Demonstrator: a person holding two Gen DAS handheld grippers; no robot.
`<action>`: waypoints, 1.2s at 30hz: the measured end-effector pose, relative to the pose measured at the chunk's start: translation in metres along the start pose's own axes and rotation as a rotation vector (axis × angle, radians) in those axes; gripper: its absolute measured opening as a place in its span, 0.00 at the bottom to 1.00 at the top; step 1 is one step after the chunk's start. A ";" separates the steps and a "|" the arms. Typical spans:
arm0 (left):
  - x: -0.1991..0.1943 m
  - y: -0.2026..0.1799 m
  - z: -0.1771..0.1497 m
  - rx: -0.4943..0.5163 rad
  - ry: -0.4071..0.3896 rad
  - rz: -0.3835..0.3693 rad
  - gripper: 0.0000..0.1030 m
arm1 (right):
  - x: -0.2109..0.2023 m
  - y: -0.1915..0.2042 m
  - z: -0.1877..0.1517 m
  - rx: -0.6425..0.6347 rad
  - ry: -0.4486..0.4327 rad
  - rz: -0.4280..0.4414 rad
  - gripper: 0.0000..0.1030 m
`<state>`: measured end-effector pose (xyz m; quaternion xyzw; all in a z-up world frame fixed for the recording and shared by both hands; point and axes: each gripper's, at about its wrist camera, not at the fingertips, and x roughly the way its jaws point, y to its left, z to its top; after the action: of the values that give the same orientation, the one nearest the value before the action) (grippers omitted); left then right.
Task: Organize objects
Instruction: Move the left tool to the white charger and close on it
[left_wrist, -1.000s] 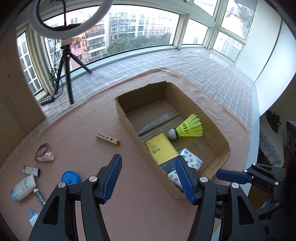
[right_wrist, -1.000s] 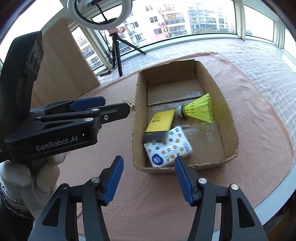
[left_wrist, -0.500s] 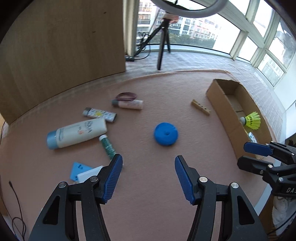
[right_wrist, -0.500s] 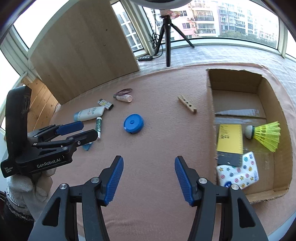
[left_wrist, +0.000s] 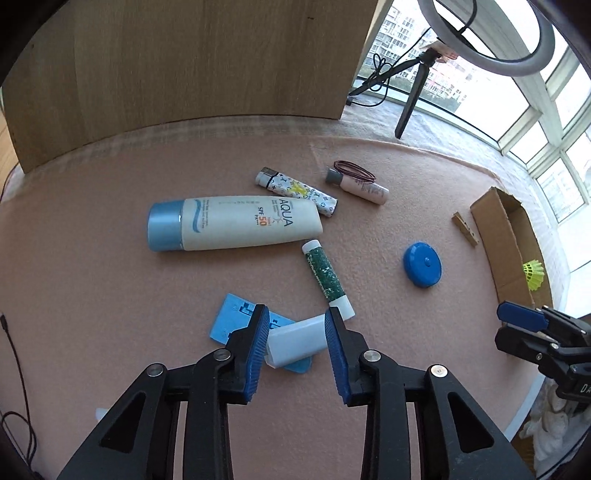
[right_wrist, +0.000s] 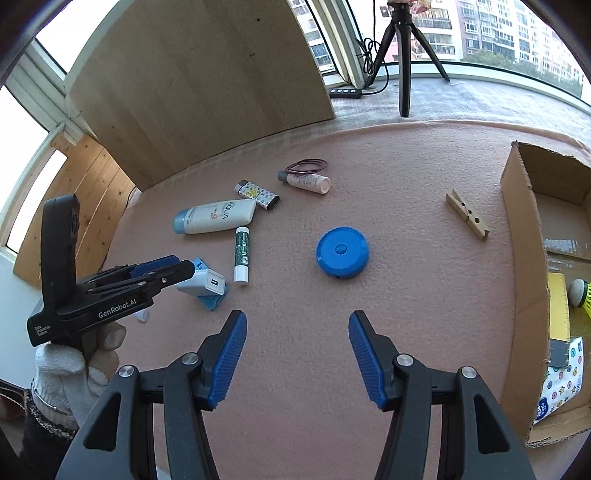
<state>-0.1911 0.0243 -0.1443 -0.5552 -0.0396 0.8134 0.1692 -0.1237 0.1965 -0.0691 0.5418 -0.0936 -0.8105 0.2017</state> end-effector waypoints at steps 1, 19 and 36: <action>0.001 0.002 0.000 -0.010 0.007 -0.009 0.27 | 0.001 0.002 0.000 -0.004 0.002 -0.002 0.52; 0.018 -0.058 -0.054 0.075 0.052 -0.121 0.27 | 0.013 0.007 -0.011 0.005 0.035 -0.004 0.52; 0.013 -0.060 -0.062 0.065 0.021 -0.091 0.35 | 0.047 0.014 -0.004 -0.005 0.134 0.089 0.32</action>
<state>-0.1250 0.0772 -0.1646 -0.5554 -0.0364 0.8000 0.2242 -0.1321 0.1636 -0.1052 0.5897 -0.1020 -0.7629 0.2447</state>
